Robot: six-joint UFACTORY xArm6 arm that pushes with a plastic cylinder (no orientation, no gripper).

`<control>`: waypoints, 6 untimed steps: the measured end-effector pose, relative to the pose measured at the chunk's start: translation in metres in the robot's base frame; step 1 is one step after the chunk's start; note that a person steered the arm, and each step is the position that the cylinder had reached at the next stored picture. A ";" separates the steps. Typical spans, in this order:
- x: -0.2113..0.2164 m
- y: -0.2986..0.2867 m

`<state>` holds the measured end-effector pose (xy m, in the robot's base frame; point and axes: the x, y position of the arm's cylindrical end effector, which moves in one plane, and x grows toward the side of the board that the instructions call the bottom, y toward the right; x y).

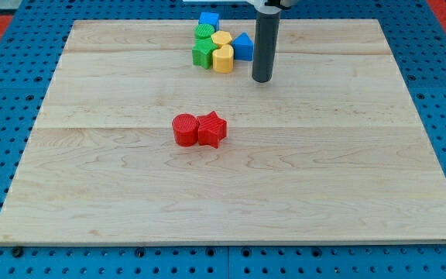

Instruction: Move the arm towards the top right of the board

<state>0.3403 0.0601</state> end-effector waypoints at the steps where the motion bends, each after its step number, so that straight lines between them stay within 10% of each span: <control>1: -0.001 0.000; 6: -0.011 0.006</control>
